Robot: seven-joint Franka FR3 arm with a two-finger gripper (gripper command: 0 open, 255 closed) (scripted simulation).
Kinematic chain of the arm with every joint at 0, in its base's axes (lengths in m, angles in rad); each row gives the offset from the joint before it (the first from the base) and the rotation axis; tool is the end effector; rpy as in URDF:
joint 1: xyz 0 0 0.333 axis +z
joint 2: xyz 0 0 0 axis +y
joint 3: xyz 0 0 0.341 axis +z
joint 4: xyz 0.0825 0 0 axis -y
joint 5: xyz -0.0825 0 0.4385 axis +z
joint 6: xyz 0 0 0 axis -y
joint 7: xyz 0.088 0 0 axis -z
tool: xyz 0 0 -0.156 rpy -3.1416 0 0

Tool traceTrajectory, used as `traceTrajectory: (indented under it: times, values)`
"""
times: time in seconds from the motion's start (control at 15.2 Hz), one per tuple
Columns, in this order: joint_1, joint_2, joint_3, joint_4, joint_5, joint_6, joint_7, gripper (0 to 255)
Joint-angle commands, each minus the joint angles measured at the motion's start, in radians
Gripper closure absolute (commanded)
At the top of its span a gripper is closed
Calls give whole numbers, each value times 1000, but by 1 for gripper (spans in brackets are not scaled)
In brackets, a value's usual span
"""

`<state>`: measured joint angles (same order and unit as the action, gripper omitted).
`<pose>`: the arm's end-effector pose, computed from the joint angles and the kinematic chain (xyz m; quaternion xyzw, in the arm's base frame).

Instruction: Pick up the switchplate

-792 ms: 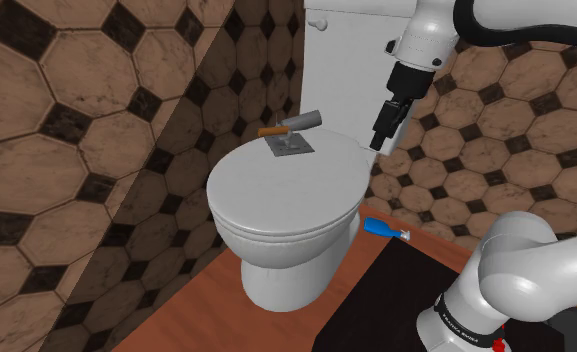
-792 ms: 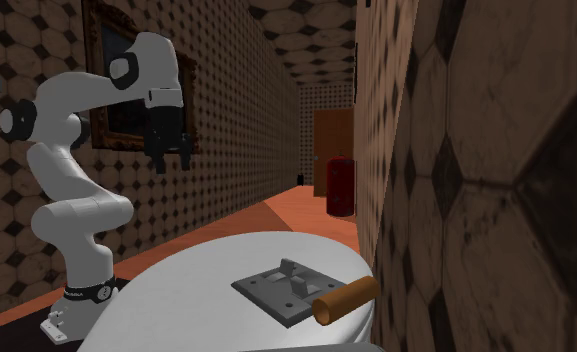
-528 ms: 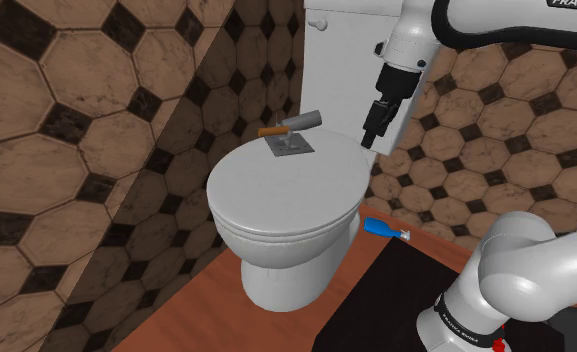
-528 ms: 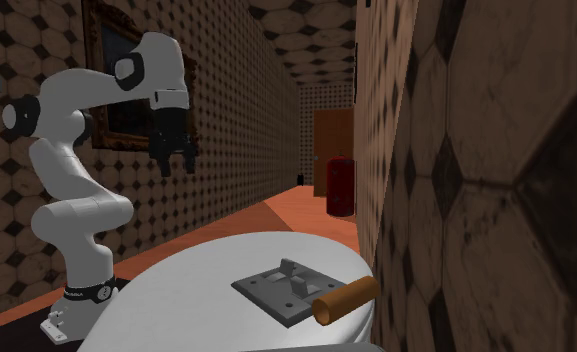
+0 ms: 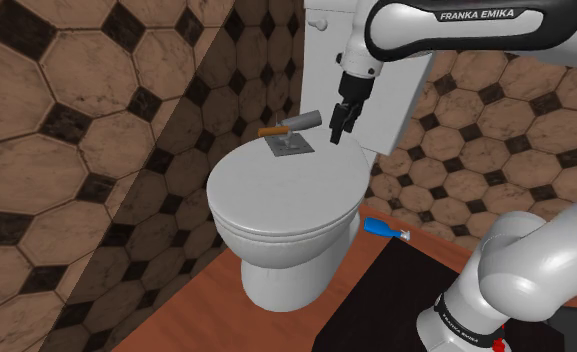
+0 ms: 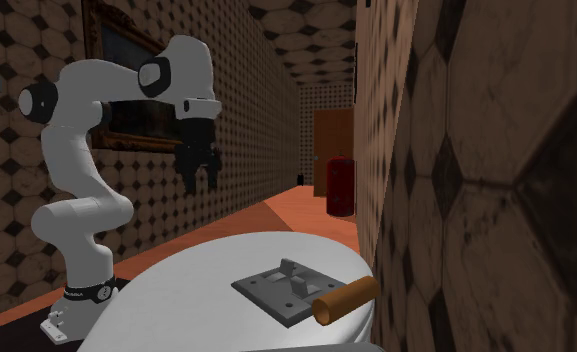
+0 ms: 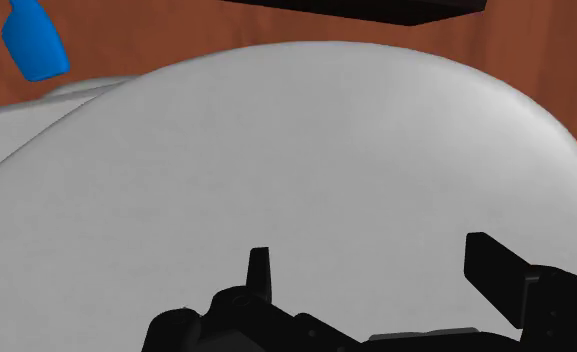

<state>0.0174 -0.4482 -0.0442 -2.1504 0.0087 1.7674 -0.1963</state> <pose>0.4700 -0.0135 0.5503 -0.9957 -0.0857 -0.0337 0.0102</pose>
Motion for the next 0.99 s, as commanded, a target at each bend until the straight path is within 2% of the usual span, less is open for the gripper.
traceTrajectory:
  times: [0.0,0.46,0.92]
  values:
    - [1,82,-6,54,-7,22,-19,0]
    - [-3,361,-24,266,-24,69,-84,0]
    - [-12,655,-32,556,-33,54,-143,0]
